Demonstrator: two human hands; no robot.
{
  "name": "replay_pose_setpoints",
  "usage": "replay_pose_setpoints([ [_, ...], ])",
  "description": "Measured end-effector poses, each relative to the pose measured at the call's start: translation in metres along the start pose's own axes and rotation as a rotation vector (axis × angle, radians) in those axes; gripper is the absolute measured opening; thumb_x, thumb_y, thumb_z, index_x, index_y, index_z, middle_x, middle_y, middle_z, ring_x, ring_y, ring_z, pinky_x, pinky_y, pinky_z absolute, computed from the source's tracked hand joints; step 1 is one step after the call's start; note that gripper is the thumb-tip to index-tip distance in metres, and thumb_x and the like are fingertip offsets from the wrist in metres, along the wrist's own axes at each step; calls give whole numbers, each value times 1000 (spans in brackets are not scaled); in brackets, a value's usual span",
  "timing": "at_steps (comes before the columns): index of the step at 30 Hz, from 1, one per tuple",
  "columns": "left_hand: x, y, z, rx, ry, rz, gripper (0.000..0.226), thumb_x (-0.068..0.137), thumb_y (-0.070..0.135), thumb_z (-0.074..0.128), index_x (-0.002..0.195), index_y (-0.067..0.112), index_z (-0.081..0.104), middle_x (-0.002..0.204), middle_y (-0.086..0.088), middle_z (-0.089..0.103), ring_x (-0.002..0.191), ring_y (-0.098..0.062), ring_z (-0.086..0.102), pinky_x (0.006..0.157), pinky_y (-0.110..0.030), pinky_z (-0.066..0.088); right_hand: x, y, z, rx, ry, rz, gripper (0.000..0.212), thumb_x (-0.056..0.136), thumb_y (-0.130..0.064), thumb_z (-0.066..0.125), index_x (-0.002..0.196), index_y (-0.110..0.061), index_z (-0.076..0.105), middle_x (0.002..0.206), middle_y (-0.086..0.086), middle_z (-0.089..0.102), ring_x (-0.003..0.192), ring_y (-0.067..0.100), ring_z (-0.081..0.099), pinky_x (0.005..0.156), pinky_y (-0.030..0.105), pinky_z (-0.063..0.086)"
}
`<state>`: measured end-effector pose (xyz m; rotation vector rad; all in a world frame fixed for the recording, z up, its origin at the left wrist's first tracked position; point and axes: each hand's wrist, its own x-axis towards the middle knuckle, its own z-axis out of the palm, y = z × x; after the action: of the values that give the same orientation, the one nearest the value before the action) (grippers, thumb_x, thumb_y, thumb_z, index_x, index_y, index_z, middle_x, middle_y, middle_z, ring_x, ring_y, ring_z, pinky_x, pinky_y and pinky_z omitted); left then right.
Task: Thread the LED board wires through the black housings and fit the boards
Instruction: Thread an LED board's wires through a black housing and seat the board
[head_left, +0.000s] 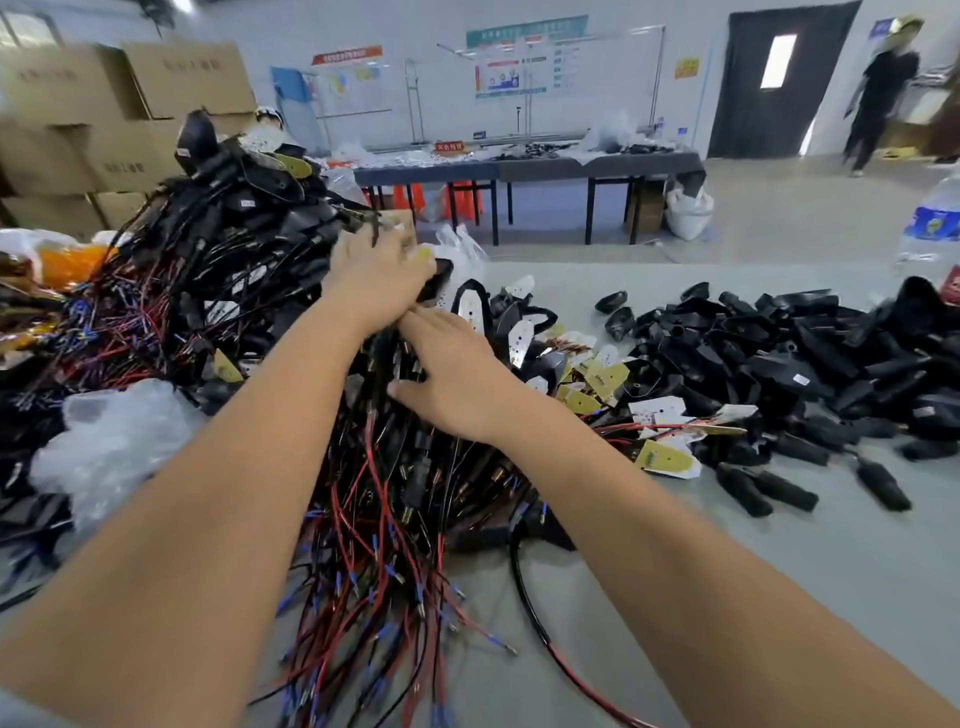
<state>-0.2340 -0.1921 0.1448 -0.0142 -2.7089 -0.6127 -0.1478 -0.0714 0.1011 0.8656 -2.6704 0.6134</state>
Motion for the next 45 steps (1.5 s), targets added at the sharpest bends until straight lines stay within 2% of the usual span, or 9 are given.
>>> replay_pose_setpoints([
  [4, -5, -15, 26, 168, -159, 19, 61, 99, 37, 39, 155, 27, 17, 163, -14, 6, 150, -34, 1, 120, -51, 8, -16, 14, -4, 25, -44, 22, 43, 94, -29, 57, 136, -20, 54, 135, 1, 51, 130, 24, 39, 106, 40, 35],
  [7, -20, -12, 30, 228, -29, -74, 64, 98, 39, 42, 154, 35, 13, 164, -8, -7, 150, -29, -14, 116, -59, -5, -47, 34, -9, 228, 23, 79, 29, 93, -18, 57, 121, -16, 66, 112, -1, 60, 107, 17, 53, 94, 36, 44],
  [9, -32, 4, 32, 228, 108, -85, 65, 94, 37, 46, 153, 31, 19, 164, -9, -7, 149, -28, -18, 114, -63, -7, -72, 53, -10, 207, 115, 125, 23, 93, -17, 57, 112, -15, 70, 112, -2, 63, 109, 16, 53, 96, 34, 42],
  [13, -65, 54, 50, 110, 303, 34, 57, 90, 31, 51, 144, 20, 38, 163, -12, 13, 151, -31, -3, 118, -57, 1, -127, 91, -7, 112, 336, 262, 22, 88, -9, 60, 105, -13, 73, 112, 1, 65, 114, 21, 53, 102, 33, 37],
  [17, -120, 100, 108, -72, 121, 298, 37, 92, 26, 51, 126, 14, 58, 147, -8, 41, 139, -26, 29, 112, -42, 23, -175, 118, 0, -11, 341, 386, 24, 82, -6, 59, 101, -12, 73, 113, 4, 65, 112, 26, 55, 97, 41, 42],
  [22, -164, 127, 177, 30, -41, 219, 42, 93, 22, 44, 134, 16, 51, 138, -9, 52, 128, -28, 46, 120, -49, 9, -214, 132, 9, -86, 338, 386, 33, 77, -4, 64, 108, -11, 73, 124, 10, 62, 118, 35, 52, 101, 41, 39],
  [28, -174, 132, 195, 154, 69, 167, 40, 97, 25, 38, 134, 18, 53, 130, -7, 60, 120, -31, 51, 115, -47, 18, -217, 143, 8, -7, 301, 560, 26, 87, -14, 55, 107, -18, 72, 114, 2, 62, 112, 26, 49, 97, 35, 36],
  [39, -175, 118, 184, -170, 240, 201, 20, 87, 22, 67, 106, 21, 72, 125, 3, 61, 123, -26, 42, 105, -37, 27, -217, 143, 8, 59, 334, 565, 20, 87, -13, 56, 96, -17, 74, 105, 3, 62, 107, 27, 51, 93, 37, 38],
  [45, -178, 122, 174, -610, 226, 195, 11, 89, 15, 63, 96, 18, 71, 93, 3, 72, 89, -15, 65, 85, -34, 50, -218, 140, 5, 169, 398, 563, 20, 86, -8, 56, 92, -15, 73, 92, 0, 63, 96, 20, 54, 86, 34, 41],
])
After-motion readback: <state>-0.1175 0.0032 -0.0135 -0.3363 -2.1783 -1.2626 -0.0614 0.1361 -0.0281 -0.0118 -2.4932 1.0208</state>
